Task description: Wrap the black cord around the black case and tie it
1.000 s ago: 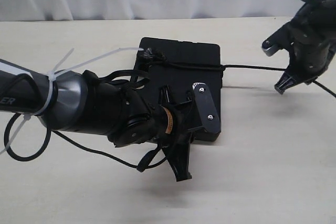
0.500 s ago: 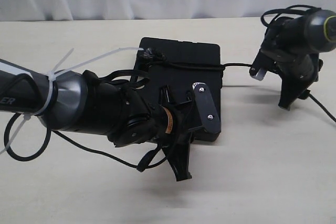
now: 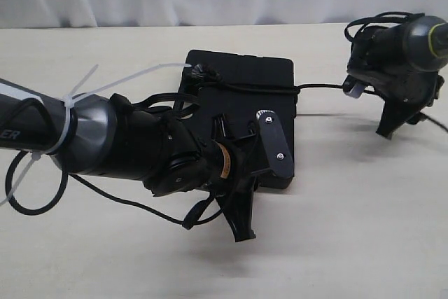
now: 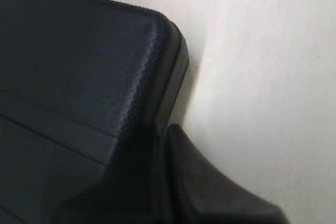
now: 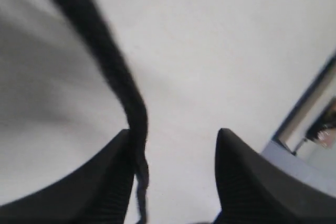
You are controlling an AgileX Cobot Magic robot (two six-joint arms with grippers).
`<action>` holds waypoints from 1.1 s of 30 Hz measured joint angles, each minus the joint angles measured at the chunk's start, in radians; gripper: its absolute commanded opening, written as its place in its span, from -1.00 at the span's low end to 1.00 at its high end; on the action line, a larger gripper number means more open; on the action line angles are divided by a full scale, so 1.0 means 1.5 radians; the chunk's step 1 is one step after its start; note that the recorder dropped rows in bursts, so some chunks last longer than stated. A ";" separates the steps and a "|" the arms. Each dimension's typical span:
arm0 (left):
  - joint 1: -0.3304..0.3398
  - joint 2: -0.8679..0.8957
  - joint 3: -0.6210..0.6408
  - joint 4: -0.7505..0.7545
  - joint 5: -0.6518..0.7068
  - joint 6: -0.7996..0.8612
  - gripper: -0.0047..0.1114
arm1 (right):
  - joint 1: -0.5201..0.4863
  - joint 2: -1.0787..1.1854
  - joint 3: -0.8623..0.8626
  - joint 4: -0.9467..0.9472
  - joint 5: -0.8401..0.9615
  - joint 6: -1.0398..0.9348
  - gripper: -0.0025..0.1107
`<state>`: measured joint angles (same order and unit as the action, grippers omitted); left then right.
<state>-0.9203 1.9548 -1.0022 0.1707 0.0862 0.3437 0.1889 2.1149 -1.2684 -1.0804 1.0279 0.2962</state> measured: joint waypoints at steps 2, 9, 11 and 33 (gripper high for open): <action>0.000 0.000 0.000 0.000 0.000 0.000 -0.92 | 0.000 -0.009 0.000 -0.057 0.043 0.069 -0.39; 0.000 0.000 0.000 0.000 0.000 -0.001 -0.92 | 0.000 -0.028 0.000 -0.087 0.056 0.127 -0.38; 0.000 0.000 0.000 0.000 0.000 -0.001 -0.92 | 0.000 -0.028 0.000 -0.079 0.051 0.120 -0.38; 0.000 -0.087 0.000 0.000 0.056 -0.017 -0.92 | 0.000 -0.133 0.000 0.178 -0.084 -0.026 -0.88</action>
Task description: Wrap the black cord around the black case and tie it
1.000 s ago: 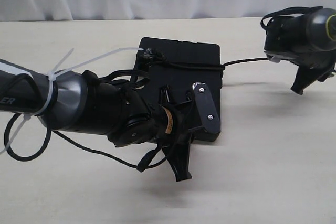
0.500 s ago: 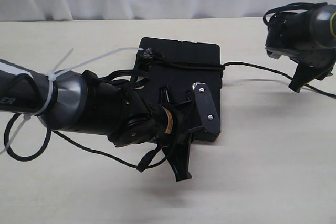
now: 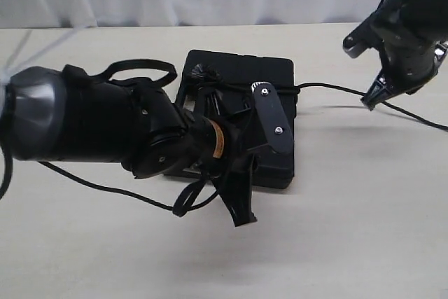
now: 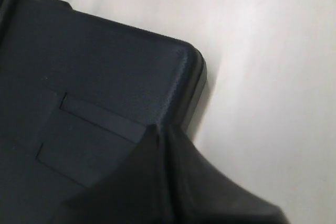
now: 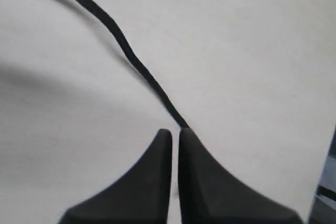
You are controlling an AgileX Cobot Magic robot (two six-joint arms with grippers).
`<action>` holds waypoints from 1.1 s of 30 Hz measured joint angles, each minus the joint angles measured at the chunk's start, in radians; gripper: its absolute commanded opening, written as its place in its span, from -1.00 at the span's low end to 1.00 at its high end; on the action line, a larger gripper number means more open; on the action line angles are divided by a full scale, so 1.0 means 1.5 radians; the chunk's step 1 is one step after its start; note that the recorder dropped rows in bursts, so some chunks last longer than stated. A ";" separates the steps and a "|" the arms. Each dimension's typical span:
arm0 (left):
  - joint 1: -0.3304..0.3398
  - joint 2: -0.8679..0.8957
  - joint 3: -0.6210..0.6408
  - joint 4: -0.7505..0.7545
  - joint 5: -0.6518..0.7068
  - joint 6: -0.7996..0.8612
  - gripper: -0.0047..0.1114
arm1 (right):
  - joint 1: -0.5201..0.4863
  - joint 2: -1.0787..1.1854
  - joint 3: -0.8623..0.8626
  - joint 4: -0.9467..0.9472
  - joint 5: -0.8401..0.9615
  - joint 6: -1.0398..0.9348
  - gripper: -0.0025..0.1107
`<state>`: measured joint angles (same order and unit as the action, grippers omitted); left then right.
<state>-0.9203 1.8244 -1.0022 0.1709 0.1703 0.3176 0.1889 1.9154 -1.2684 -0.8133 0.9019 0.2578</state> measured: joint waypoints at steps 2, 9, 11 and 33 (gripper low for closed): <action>0.000 -0.013 0.000 -0.008 0.012 -0.008 -0.92 | 0.000 -0.034 0.000 0.058 -0.031 -0.031 -0.88; 0.000 -0.080 0.009 -0.042 0.037 -0.017 -0.92 | 0.000 -0.161 0.000 0.309 -0.116 -0.167 -0.88; 0.000 -0.107 0.030 -0.046 0.025 -0.017 -0.92 | 0.000 -0.194 0.000 0.363 -0.130 -0.196 -0.88; 0.000 -0.593 0.224 -0.050 -0.060 -0.127 -0.92 | 0.000 -0.471 0.038 0.823 -0.177 -0.489 -0.88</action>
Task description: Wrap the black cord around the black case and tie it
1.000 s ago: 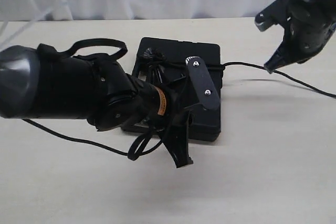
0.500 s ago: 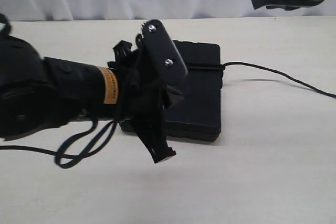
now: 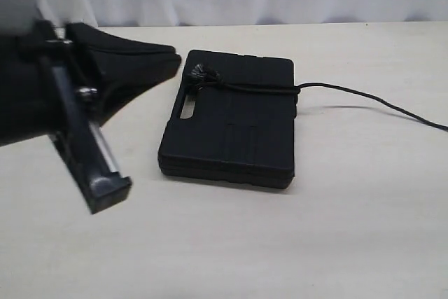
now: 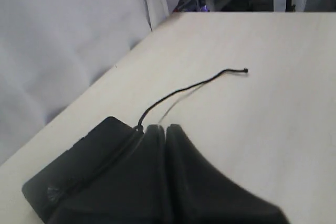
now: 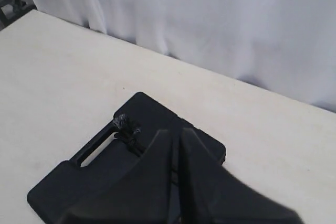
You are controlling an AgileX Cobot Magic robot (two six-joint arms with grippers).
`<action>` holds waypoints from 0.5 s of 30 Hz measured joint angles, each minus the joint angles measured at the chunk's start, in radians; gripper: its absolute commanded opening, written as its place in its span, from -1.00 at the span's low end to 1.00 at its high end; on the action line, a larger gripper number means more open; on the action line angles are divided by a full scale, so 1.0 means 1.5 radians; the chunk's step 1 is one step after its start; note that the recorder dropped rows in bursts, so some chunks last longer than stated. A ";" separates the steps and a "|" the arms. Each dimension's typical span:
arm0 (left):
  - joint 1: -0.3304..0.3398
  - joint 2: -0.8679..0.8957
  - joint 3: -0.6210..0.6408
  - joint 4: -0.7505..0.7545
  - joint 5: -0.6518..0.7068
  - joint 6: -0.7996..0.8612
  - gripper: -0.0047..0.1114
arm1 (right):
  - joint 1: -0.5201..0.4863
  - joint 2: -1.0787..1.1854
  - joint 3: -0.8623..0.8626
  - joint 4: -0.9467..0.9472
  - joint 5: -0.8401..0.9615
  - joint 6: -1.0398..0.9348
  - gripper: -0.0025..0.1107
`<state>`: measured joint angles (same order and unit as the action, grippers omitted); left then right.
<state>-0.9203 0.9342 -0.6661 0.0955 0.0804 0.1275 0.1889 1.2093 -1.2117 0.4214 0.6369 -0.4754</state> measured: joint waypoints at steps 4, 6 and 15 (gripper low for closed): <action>0.000 -0.090 0.025 0.000 -0.004 -0.010 -0.92 | 0.000 -0.045 0.001 0.003 -0.001 -0.002 -0.88; 0.000 -0.133 0.038 -0.001 -0.008 -0.014 -0.92 | 0.000 -0.068 0.005 0.005 -0.003 -0.002 -0.88; 0.000 -0.334 0.086 -0.027 -0.014 -0.030 -0.92 | 0.000 -0.311 0.167 0.119 -0.153 -0.071 -0.88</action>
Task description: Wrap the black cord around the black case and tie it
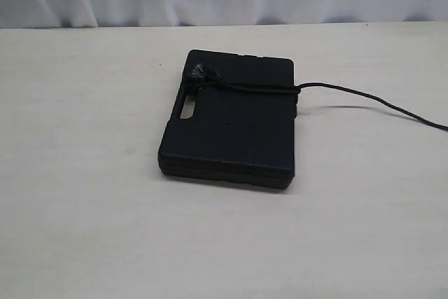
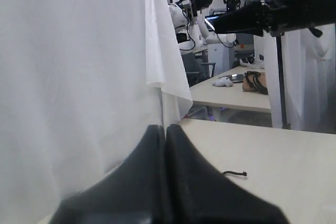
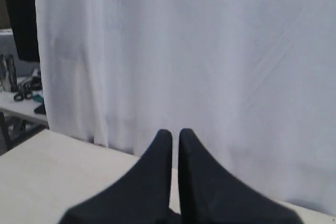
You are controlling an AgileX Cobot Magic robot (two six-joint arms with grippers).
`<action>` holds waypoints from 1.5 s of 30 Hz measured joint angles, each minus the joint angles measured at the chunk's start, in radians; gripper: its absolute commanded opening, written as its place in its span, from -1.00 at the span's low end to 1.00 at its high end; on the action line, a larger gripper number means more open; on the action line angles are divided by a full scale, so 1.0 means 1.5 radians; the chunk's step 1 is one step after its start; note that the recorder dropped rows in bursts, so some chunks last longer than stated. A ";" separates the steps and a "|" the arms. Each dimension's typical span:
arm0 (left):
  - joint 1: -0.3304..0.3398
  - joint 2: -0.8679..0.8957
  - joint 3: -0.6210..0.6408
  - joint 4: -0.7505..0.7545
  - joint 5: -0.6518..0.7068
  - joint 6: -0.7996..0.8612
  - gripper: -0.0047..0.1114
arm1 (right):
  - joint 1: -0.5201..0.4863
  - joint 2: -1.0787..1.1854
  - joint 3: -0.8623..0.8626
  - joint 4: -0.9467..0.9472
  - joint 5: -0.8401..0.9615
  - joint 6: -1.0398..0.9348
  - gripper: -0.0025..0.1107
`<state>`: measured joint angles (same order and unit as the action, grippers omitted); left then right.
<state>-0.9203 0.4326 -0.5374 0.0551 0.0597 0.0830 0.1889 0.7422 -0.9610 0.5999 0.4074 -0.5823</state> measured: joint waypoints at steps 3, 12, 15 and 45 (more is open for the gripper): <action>0.000 -0.050 0.000 -0.004 0.023 0.000 -0.92 | 0.000 -0.141 0.077 0.009 -0.036 -0.003 -0.88; 0.000 -0.127 0.000 -0.032 0.121 0.000 -0.92 | 0.000 -0.475 0.282 0.018 -0.081 0.008 -0.88; 0.000 -0.137 0.000 -0.037 0.138 0.000 -0.92 | 0.000 -0.492 0.314 0.018 -0.080 0.023 -0.88; 0.000 -0.140 0.012 -0.040 0.396 0.000 -0.92 | 0.000 -0.494 0.354 0.026 -0.056 0.068 -0.88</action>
<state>-0.9203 0.2228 -0.5188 -0.0055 0.6540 0.0830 0.1889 0.0018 -0.4293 0.6390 0.3231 -0.4809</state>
